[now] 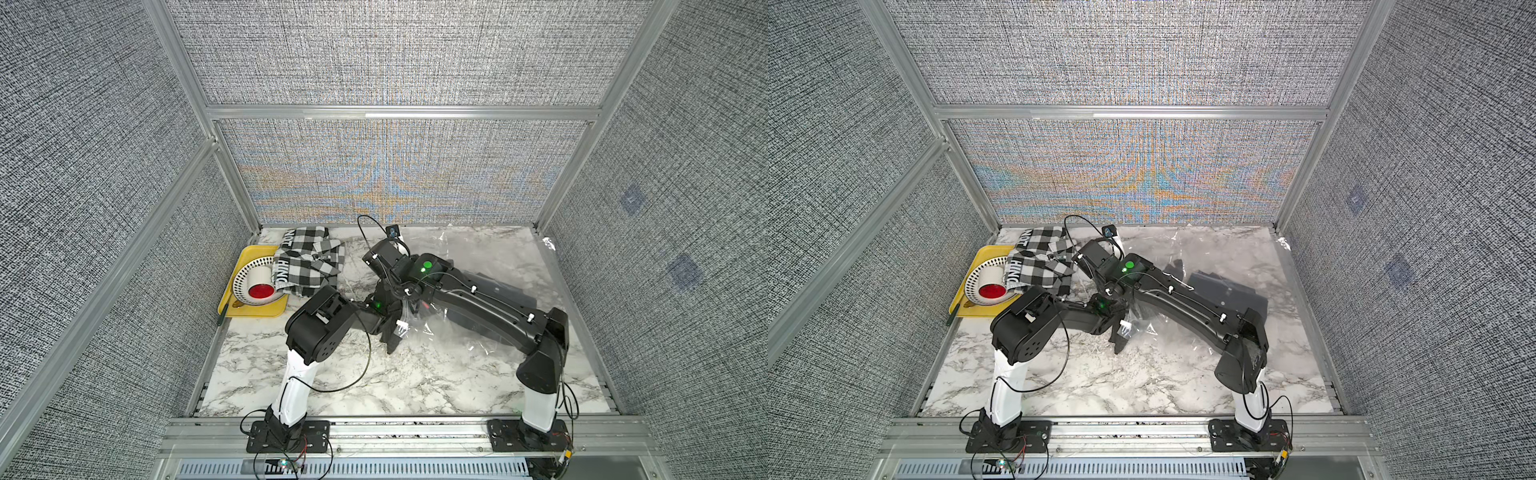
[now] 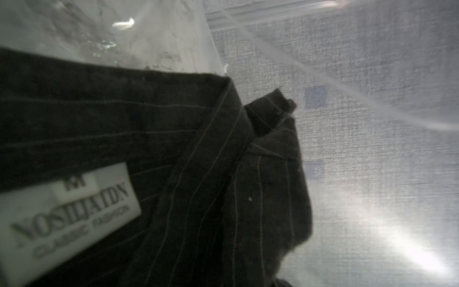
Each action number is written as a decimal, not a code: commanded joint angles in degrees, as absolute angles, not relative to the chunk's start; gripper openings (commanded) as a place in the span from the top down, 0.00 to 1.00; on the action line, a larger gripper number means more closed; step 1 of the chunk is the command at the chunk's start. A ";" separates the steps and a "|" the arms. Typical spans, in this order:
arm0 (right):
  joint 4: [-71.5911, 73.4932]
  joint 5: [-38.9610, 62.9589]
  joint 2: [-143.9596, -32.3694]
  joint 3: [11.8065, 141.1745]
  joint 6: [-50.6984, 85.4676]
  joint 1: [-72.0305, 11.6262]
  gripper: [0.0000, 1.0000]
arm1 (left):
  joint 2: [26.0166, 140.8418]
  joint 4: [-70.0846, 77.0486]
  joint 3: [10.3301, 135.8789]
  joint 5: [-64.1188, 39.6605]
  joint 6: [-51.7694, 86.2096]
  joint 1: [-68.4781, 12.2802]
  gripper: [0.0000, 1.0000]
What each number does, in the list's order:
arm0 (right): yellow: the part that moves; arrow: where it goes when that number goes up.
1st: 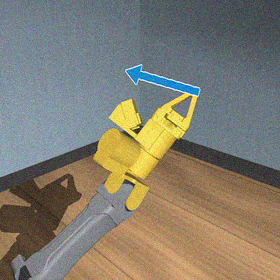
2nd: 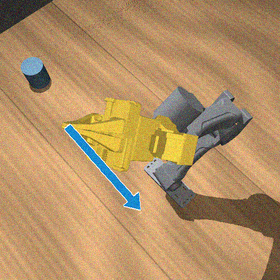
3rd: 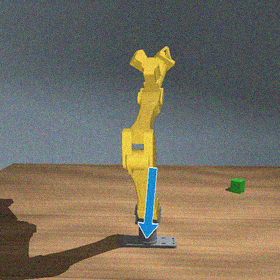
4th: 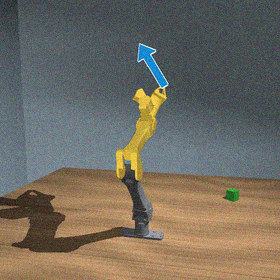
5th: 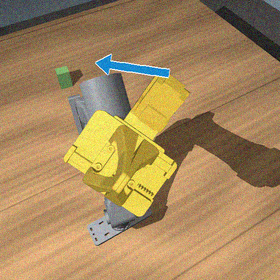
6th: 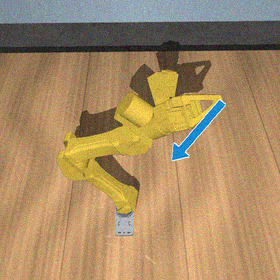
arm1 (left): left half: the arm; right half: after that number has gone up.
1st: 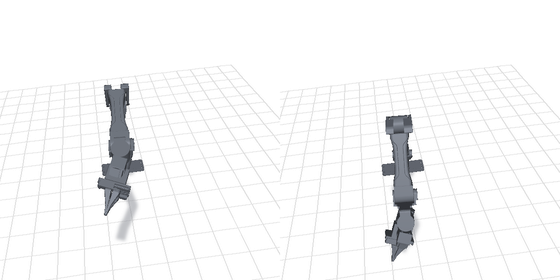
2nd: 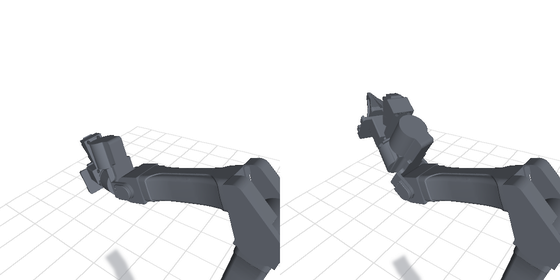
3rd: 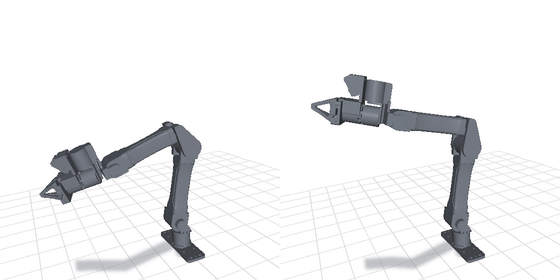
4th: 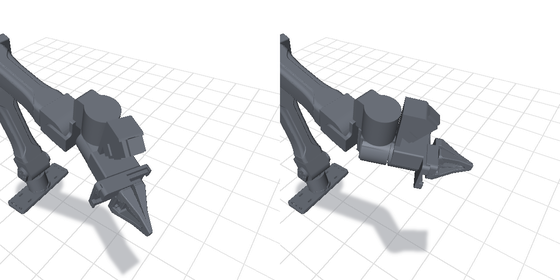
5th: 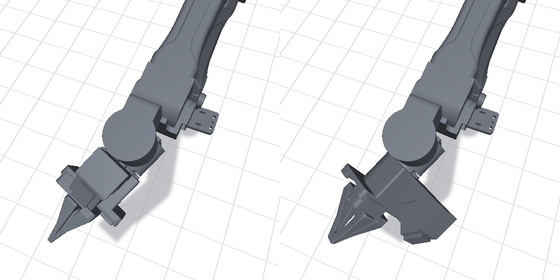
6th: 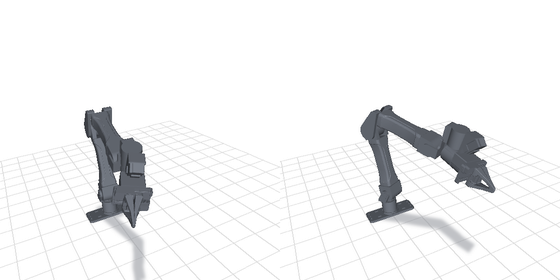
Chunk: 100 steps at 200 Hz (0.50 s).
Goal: Place the folded shirt into the vacuum bag
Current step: Place the shirt in the vacuum bag.
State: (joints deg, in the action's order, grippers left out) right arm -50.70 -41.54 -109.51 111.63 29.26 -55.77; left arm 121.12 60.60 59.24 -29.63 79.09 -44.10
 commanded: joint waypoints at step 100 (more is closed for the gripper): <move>-49.44 -39.92 -109.28 112.86 24.39 -63.65 1.00 | 123.75 40.10 67.58 -33.33 53.31 -46.41 1.00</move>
State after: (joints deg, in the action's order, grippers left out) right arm -50.81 -40.05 -111.37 114.10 24.97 -61.95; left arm 123.33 44.42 65.69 -27.68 59.24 -46.39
